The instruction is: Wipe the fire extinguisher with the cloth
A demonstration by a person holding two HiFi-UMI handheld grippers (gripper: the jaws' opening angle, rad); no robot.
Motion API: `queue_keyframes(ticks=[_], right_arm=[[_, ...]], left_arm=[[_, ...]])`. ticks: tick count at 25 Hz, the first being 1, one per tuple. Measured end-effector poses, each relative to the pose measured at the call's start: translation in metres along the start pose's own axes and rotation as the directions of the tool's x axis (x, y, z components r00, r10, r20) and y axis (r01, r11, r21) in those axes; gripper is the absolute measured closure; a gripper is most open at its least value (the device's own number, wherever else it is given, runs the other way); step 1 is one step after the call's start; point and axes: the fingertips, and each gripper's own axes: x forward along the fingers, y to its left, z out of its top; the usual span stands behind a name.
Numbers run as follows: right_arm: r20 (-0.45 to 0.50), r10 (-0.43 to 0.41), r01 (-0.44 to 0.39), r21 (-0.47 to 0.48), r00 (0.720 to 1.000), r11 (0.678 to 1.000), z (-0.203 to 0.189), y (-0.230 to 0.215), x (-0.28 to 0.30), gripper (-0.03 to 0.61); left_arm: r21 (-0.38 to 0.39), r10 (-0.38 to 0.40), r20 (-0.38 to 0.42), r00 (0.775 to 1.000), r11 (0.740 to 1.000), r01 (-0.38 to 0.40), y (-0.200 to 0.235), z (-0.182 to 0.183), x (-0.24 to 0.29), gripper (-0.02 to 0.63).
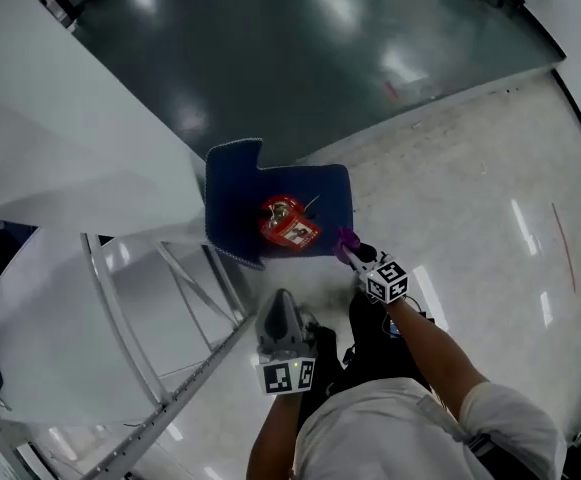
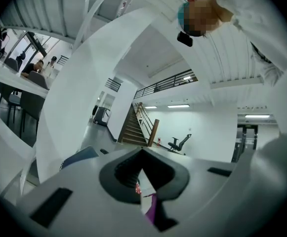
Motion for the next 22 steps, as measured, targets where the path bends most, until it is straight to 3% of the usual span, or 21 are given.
queue_keyframes(ticks=[5, 12, 15, 22], right_arm=[[-0.025, -0.037, 0.039, 0.073, 0.999, 0.997, -0.05, 0.012, 0.01, 0.523], [0.026, -0.027, 0.023, 0.123, 0.999, 0.992, -0.101, -0.021, 0.078, 0.523], [0.04, -0.029, 0.022, 0.147, 0.999, 0.989, -0.131, -0.028, 0.112, 0.523], [0.044, -0.06, 0.05, 0.192, 0.997, 0.98, -0.187, -0.053, 0.167, 0.523]], left_arm=[[-0.035, -0.078, -0.055, 0.995, 0.996, 0.076, 0.005, -0.023, 0.003, 0.609], [0.051, -0.111, -0.083, 0.99, 0.992, 0.115, 0.006, -0.083, 0.03, 0.609], [0.067, -0.094, -0.107, 0.99, 0.993, 0.101, 0.021, -0.117, 0.039, 0.609], [-0.02, -0.042, -0.12, 0.992, 0.999, 0.04, 0.053, -0.183, 0.042, 0.609]])
